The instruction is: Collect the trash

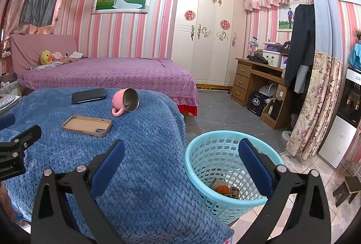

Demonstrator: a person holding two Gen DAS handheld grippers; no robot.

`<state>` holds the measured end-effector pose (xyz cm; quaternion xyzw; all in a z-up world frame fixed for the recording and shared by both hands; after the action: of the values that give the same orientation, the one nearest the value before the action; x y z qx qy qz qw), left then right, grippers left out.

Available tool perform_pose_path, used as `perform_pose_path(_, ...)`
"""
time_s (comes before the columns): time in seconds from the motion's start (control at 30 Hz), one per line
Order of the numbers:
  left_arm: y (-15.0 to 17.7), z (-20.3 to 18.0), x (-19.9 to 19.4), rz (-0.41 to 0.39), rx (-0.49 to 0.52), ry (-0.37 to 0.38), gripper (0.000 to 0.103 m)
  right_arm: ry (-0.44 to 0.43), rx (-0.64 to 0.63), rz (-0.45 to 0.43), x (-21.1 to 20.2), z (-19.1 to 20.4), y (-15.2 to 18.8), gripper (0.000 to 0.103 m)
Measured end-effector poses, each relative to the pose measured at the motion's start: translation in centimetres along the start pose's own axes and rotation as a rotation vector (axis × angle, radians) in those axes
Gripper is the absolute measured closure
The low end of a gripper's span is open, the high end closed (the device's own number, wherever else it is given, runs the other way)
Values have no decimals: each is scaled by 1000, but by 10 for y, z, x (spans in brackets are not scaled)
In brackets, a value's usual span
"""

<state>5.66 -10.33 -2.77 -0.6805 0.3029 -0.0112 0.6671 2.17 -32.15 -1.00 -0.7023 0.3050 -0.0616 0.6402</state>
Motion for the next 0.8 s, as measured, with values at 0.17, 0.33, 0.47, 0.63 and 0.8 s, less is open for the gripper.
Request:
perform_pose_path(0.17,0,1,1,1,0,0,5,1,-1,1,0,0,0,4)
perform_pose_path(0.33,0,2,1,6,-4,-1,5,2,-1,1,0,0,1,4)
perform_pose_path(0.47,0,2,1,5,-4,-1,5,1,0,2,0,0,1,4)
perform_pose_path(0.63,0,2,0,5,-4,0,5,1,-1,2,0,0,1,4)
perform_pose_path(0.8,0,2,1,5,-4,-1,5,3,-3,2,0,-1,1,5)
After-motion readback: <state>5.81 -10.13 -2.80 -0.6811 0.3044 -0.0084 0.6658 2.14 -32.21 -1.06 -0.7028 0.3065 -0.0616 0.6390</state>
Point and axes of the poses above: each gripper's, at about its wrist camera, not at the fingertips, and x roughly the way its jaws point, z to its left, y to its underside, the point moved 7 cm from there along x, roughly the way its jaws point, and after that the axes turned 14 degrees about y, right-handed, at the moved point
